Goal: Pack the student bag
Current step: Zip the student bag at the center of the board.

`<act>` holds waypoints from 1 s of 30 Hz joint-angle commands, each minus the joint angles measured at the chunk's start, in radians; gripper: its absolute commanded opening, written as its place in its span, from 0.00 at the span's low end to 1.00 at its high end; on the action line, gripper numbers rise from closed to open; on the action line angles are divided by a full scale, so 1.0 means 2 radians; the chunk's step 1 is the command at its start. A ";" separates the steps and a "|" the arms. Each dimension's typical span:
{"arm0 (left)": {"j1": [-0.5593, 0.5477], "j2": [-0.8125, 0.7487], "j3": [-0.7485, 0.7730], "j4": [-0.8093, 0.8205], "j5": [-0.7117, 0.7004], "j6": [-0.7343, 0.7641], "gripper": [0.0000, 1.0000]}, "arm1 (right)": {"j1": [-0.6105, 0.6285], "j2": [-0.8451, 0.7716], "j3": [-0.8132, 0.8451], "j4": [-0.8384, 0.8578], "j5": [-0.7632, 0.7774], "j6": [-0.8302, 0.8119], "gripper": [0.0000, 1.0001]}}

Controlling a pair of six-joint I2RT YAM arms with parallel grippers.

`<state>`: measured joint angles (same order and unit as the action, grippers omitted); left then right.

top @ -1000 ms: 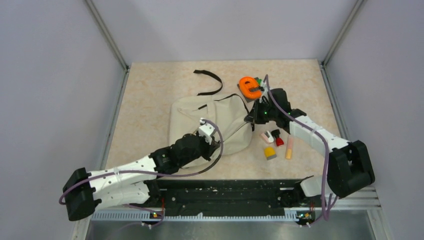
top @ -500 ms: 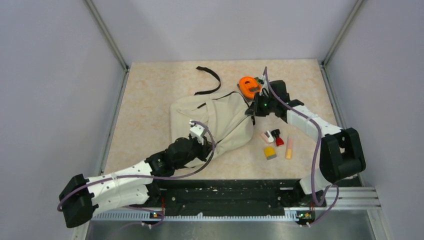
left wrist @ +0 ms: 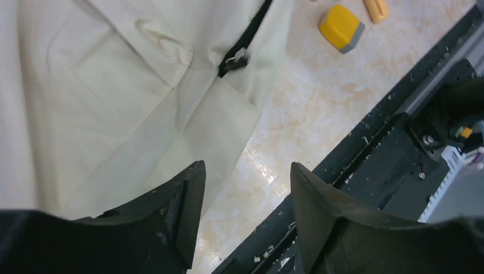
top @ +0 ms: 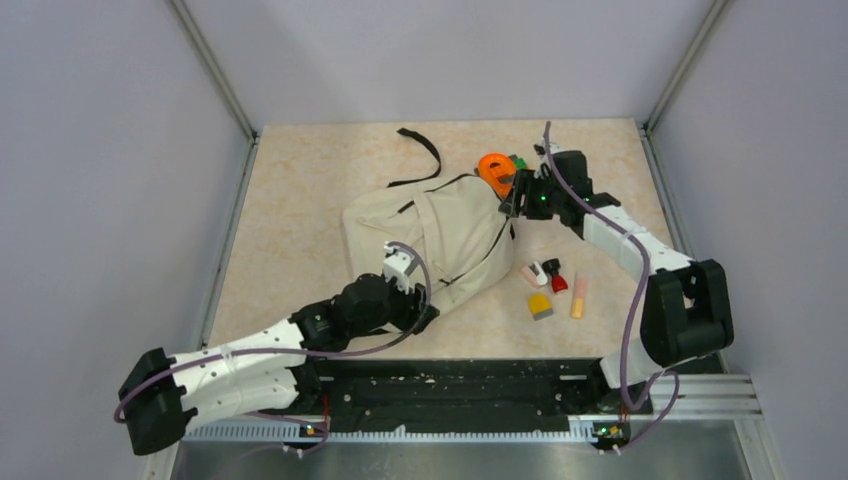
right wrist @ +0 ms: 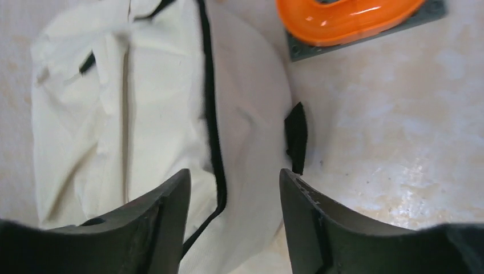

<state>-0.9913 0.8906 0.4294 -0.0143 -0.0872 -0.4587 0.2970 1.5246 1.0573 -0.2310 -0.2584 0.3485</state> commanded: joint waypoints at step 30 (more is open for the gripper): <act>0.156 0.151 0.140 -0.141 -0.089 -0.013 0.79 | 0.235 -0.194 -0.237 0.112 0.163 0.231 0.87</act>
<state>-0.6804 1.1595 0.7185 -0.2932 -0.1642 -0.5064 0.7444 1.1091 0.5571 -0.0818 0.0189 0.7746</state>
